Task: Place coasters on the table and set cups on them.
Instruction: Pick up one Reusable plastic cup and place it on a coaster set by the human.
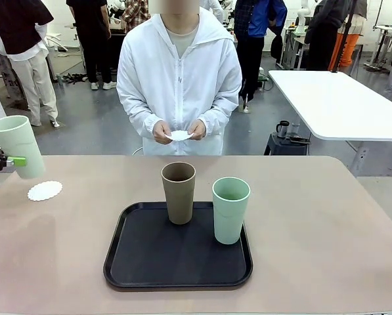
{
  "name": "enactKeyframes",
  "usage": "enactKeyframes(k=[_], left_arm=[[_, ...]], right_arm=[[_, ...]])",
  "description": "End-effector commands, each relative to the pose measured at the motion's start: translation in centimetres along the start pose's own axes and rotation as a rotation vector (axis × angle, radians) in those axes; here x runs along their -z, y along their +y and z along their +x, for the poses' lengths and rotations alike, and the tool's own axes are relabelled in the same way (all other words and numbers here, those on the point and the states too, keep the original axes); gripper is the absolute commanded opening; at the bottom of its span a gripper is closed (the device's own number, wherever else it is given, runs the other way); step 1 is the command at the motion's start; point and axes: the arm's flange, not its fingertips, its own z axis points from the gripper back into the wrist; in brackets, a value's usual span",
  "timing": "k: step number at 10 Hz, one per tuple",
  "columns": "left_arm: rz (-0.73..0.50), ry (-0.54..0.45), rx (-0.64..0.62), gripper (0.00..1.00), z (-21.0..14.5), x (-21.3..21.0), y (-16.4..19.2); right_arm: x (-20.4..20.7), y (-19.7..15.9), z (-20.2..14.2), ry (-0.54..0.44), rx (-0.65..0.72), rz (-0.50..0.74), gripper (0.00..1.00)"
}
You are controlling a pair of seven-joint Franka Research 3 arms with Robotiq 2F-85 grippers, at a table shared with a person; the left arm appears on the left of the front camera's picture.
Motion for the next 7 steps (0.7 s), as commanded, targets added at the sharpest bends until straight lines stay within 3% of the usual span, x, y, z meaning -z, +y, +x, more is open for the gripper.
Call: enactKeyframes(k=[1,7], left_arm=[[-0.020,0.014,0.001,0.85,-1.8,-0.2,1.1],[0.006,-0.038,-0.015,0.85,-4.6,1.1,2.7]], right_arm=[[-0.1,0.0,0.0,-0.003,-0.006,0.016,1.00],[-0.1,0.0,0.0,-0.003,-0.006,0.016,1.00]])
